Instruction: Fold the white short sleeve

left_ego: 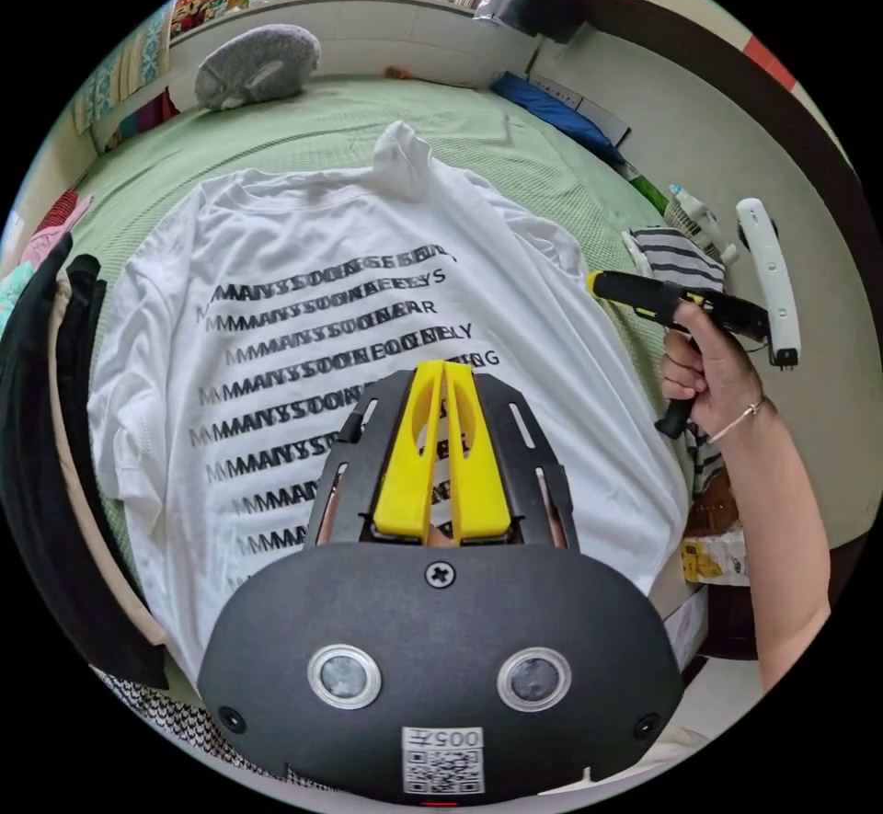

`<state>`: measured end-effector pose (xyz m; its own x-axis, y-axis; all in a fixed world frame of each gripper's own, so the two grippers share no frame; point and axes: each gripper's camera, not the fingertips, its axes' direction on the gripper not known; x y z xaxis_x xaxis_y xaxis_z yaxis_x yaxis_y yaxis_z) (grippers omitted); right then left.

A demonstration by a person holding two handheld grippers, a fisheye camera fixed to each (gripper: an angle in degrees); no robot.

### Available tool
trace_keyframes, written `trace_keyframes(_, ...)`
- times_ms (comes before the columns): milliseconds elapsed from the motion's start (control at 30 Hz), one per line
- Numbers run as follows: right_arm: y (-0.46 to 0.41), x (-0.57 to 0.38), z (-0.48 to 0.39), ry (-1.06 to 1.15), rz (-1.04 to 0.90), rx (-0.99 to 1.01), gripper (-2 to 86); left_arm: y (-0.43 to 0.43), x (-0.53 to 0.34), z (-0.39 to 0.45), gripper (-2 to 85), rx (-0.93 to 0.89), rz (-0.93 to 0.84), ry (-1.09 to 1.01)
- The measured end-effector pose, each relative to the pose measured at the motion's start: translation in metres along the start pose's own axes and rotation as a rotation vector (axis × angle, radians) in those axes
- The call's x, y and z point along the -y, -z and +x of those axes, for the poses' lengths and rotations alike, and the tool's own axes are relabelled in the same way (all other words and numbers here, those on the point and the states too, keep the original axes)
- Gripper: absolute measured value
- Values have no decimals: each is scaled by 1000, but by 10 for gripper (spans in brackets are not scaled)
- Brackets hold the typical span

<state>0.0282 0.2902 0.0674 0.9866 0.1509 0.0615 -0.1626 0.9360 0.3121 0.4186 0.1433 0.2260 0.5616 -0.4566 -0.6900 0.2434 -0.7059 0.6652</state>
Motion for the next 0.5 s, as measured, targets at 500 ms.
trace_keyframes(500, 19, 56, 50, -7, -188, -6, -11, -77, 31, -9, -4, -87, -19, 11)
